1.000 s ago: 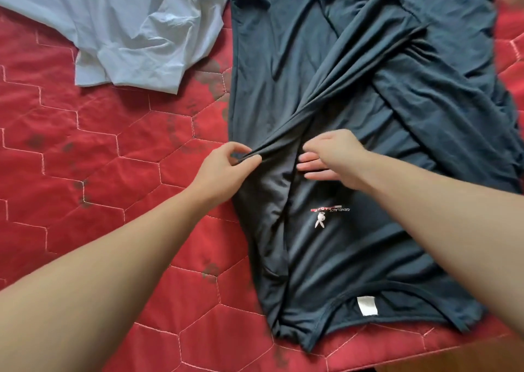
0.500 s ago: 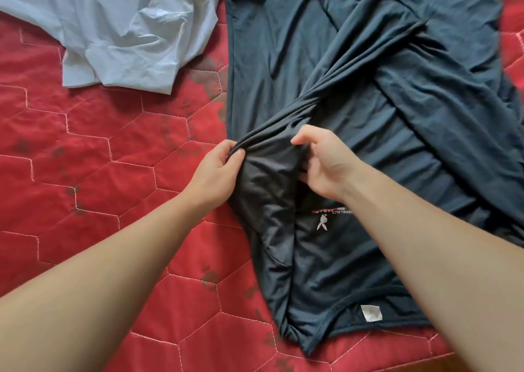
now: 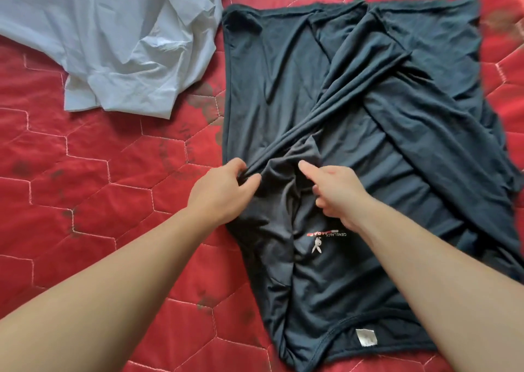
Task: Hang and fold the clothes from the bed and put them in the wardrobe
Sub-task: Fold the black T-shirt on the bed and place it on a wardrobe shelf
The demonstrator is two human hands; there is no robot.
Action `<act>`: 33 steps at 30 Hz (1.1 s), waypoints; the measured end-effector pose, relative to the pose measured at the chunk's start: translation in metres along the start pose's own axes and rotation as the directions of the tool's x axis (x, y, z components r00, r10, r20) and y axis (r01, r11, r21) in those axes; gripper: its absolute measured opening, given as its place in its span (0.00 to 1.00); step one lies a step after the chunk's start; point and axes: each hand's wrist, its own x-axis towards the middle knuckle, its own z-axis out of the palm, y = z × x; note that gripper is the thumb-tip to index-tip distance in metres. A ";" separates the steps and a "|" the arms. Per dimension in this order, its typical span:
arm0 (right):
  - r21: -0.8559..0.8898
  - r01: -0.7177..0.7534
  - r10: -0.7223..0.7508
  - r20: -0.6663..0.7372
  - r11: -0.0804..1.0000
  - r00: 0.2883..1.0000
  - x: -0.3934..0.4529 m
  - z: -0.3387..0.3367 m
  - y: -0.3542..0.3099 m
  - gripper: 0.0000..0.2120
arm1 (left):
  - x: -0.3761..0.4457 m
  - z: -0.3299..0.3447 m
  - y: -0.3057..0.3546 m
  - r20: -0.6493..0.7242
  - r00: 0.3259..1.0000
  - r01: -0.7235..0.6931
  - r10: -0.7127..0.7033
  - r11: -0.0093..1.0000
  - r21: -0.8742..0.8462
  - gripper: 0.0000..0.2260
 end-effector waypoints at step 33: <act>0.670 -0.005 -0.302 0.342 0.743 0.890 0.095 -0.097 -0.134 0.15 | 0.124 -0.016 0.074 0.652 0.745 0.655 0.138 0.031 -0.755 0.17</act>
